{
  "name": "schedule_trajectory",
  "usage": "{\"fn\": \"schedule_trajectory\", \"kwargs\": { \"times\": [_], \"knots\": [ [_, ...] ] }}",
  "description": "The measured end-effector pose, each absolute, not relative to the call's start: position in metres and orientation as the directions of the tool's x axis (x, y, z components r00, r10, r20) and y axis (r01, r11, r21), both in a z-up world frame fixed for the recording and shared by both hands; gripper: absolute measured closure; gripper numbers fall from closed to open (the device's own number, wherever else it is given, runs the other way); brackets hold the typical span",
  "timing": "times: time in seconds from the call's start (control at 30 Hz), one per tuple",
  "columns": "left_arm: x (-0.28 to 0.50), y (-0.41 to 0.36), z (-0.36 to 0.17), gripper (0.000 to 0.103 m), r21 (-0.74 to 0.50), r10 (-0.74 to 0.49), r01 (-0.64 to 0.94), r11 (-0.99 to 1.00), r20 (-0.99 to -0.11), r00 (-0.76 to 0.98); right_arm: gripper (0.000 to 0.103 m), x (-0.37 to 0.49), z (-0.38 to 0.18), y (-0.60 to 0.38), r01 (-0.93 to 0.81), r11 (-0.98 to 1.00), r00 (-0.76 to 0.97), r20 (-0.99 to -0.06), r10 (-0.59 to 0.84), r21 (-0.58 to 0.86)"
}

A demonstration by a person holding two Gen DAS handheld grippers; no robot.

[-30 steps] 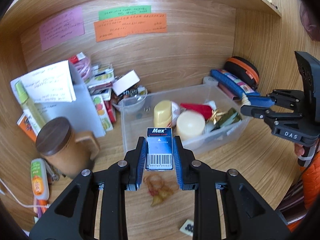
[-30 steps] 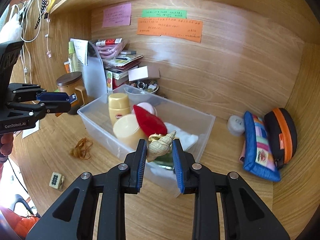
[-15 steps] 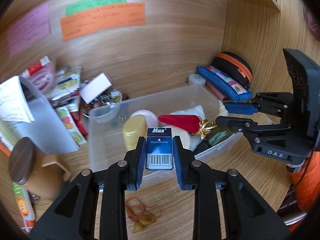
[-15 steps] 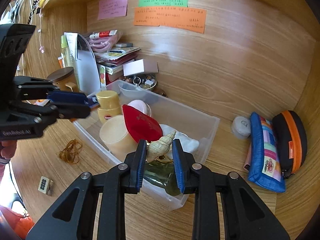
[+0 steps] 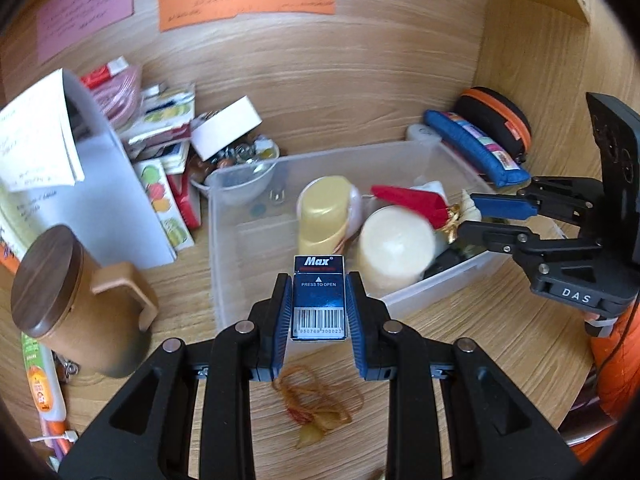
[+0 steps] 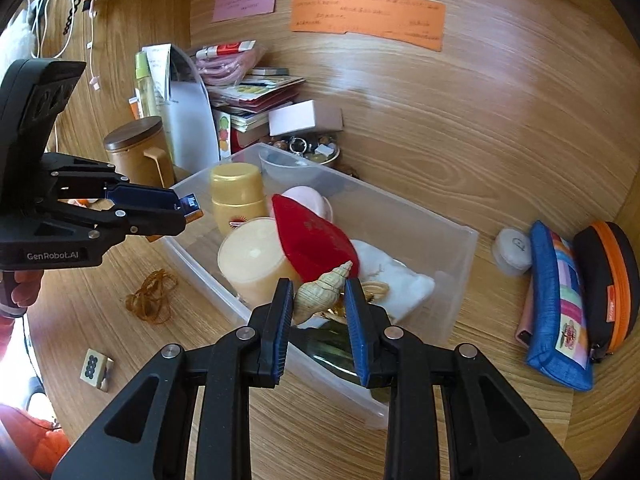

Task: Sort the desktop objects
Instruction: 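Carry the blue box into the bin and open the left tool while right drops the seashell in, then withdraw both tools toward the mahjong tile and gourd pendant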

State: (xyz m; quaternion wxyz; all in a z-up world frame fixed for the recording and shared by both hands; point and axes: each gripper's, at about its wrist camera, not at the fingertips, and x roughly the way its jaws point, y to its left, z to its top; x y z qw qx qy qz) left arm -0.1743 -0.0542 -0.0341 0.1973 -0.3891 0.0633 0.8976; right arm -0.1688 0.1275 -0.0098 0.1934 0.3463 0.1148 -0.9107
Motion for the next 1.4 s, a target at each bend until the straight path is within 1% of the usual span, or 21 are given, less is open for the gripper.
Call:
{"fn": "schedule_trajectory", "kwargs": {
  "times": [0.27,0.43,0.5,0.57,0.6,0.63,0.67,0.7,0.87,0.9,0.97,1.07,1.1,1.17,1.23,1.27,1.3,1.37,1.4],
  "knots": [
    [-0.177,-0.055,-0.037,0.077,-0.045,0.314,-0.416,-0.908,-0.731,-0.606,0.078,-0.175,-0.021,0.122,0.416,-0.905,-0.671,-0.7,-0.245,-0.083],
    [-0.178,-0.055,-0.039,0.077,-0.051,0.314,-0.412,-0.91,-0.733,-0.603,0.078,-0.176,-0.023,0.117,0.406,-0.905,-0.683,-0.701,-0.208,-0.128],
    [-0.177,-0.054,-0.039,0.077,-0.044,0.309,-0.411,-0.911,-0.732,-0.607,0.074,-0.176,-0.023,0.117,0.397,-0.907,-0.688,-0.699,-0.193,-0.141],
    [-0.176,-0.053,-0.038,0.076,-0.039,0.306,-0.411,-0.911,-0.732,-0.609,0.065,-0.177,-0.023,0.117,0.379,-0.911,-0.703,-0.691,-0.169,-0.163],
    [-0.176,-0.053,-0.037,0.074,-0.039,0.304,-0.409,-0.912,-0.732,-0.609,0.062,-0.177,-0.023,0.117,0.374,-0.912,-0.707,-0.688,-0.164,-0.167],
    [-0.176,-0.053,-0.037,0.068,-0.037,0.301,-0.406,-0.913,-0.732,-0.611,0.06,-0.177,-0.023,0.118,0.368,-0.914,-0.711,-0.685,-0.159,-0.17],
    [-0.176,-0.054,-0.036,0.064,-0.034,0.298,-0.403,-0.915,-0.731,-0.614,0.057,-0.177,-0.023,0.118,0.362,-0.916,-0.715,-0.683,-0.153,-0.175],
    [-0.175,-0.055,-0.036,0.058,-0.033,0.295,-0.399,-0.917,-0.729,-0.618,0.053,-0.178,-0.023,0.119,0.355,-0.917,-0.719,-0.68,-0.145,-0.18],
    [-0.172,-0.055,-0.033,0.055,-0.028,0.291,-0.394,-0.919,-0.723,-0.627,0.044,-0.172,-0.02,0.116,0.349,-0.92,-0.727,-0.671,-0.145,-0.179],
    [-0.173,-0.055,-0.032,0.051,-0.028,0.29,-0.392,-0.92,-0.721,-0.629,0.041,-0.17,-0.019,0.116,0.349,-0.919,-0.73,-0.668,-0.145,-0.182],
    [-0.171,-0.056,-0.029,0.048,-0.029,0.291,-0.389,-0.921,-0.715,-0.636,0.039,-0.165,-0.017,0.112,0.35,-0.917,-0.739,-0.659,-0.143,-0.194],
    [-0.166,-0.057,-0.023,0.043,-0.029,0.293,-0.386,-0.922,-0.703,-0.648,0.038,-0.158,-0.013,0.108,0.35,-0.914,-0.75,-0.646,-0.142,-0.206],
    [-0.164,-0.058,-0.021,0.038,-0.025,0.29,-0.382,-0.924,-0.696,-0.657,0.037,-0.156,-0.011,0.107,0.35,-0.913,-0.753,-0.642,-0.142,-0.208],
    [-0.157,-0.059,-0.016,0.034,-0.01,0.28,-0.373,-0.928,-0.68,-0.678,0.033,-0.15,-0.008,0.106,0.346,-0.913,-0.762,-0.632,-0.141,-0.215],
    [-0.149,-0.06,-0.011,0.024,0.008,0.269,-0.365,-0.931,-0.659,-0.702,0.028,-0.144,-0.004,0.105,0.345,-0.913,-0.771,-0.62,-0.143,-0.218],
    [-0.144,-0.061,-0.009,0.023,0.02,0.261,-0.359,-0.933,-0.649,-0.715,0.027,-0.142,-0.002,0.104,0.344,-0.912,-0.776,-0.614,-0.144,-0.222],
    [-0.14,-0.061,-0.007,0.022,0.029,0.256,-0.356,-0.934,-0.642,-0.723,0.026,-0.138,0.0,0.103,0.343,-0.912,-0.781,-0.609,-0.142,-0.226],
    [-0.132,-0.062,-0.005,0.018,0.041,0.243,-0.346,-0.937,-0.635,-0.734,0.026,-0.132,0.002,0.101,0.343,-0.91,-0.786,-0.601,-0.143,-0.232],
    [-0.129,-0.064,-0.004,0.012,0.048,0.233,-0.337,-0.94,-0.63,-0.74,0.026,-0.128,0.003,0.1,0.344,-0.91,-0.789,-0.598,-0.144,-0.234]
  ]
}}
